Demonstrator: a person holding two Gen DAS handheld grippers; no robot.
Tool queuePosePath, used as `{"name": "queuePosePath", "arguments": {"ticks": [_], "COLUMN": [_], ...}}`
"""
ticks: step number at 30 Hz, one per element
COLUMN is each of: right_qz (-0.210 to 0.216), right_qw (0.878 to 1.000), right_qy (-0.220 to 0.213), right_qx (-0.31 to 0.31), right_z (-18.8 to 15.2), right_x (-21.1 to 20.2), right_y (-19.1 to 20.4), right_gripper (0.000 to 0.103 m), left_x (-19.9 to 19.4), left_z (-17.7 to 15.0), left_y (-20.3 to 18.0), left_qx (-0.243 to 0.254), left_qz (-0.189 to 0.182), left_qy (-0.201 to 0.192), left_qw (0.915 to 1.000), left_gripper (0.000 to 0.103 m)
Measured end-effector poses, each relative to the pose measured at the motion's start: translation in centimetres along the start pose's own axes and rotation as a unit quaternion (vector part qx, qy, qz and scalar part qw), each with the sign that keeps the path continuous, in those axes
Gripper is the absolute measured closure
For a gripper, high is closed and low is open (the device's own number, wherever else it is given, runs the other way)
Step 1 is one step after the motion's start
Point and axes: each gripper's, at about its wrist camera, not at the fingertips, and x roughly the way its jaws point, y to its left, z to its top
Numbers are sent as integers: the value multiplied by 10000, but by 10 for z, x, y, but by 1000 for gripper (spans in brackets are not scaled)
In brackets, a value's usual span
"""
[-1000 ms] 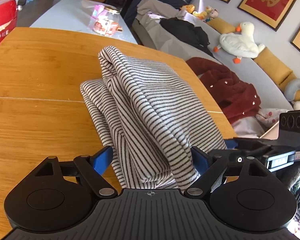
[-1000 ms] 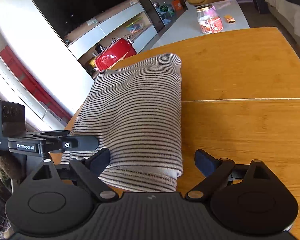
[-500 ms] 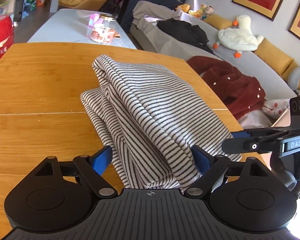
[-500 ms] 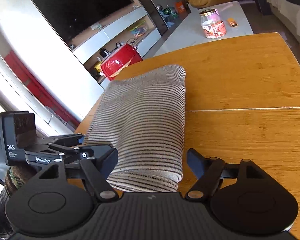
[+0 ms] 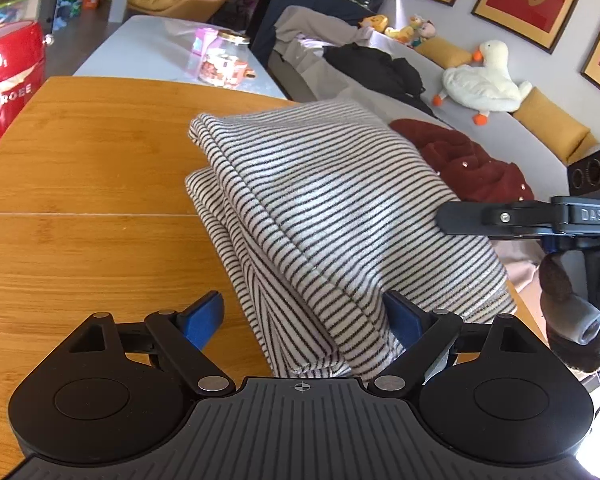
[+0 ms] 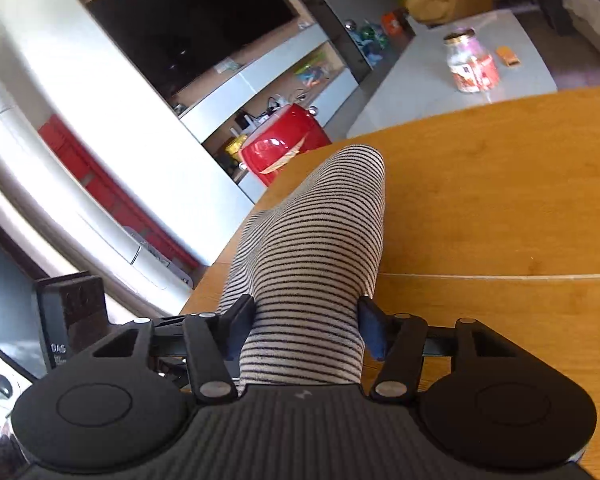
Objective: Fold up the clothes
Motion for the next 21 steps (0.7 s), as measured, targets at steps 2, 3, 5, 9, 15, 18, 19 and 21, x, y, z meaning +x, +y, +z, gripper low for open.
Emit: {"name": "queuePosePath", "arguments": {"ticks": [2,3,5,9,15,18,19,21], "right_qz": [-187,-295,-506,-705,-360,-59,41,210], "right_qw": [9995,9988,9967,9928,9985,9984,9972,9951], "right_qy": [89,125,162,198,264,494,573,677], "right_qx": [-252,-365,-611,-952,-317,274,471,684], "right_z": [0,-1,-3,-9,-7,-14,-17,-22], "right_x": [5,7,11,15,10,21,24,34], "right_y": [10,14,21,31,9,-13,-20,-29], "right_gripper": [48,48,50,52,28,18,18,18], "left_x": [-6,-9,-13,-14,6,6,6,4], "left_z": [0,0,3,10,16,16,16,14], "left_y": [7,10,17,25,15,12,12,15], "left_qx": [-89,-139,-335,-532,-177,-36,-18,-34], "left_qz": [-38,-76,-229,-422,-320,-304,-326,-400], "left_qy": [32,38,25,16,366,429,443,440], "left_qw": [9999,9999,9992,9977,9987,9986,9985,9982], "left_gripper": [13,15,15,11,7,9,10,15]}}
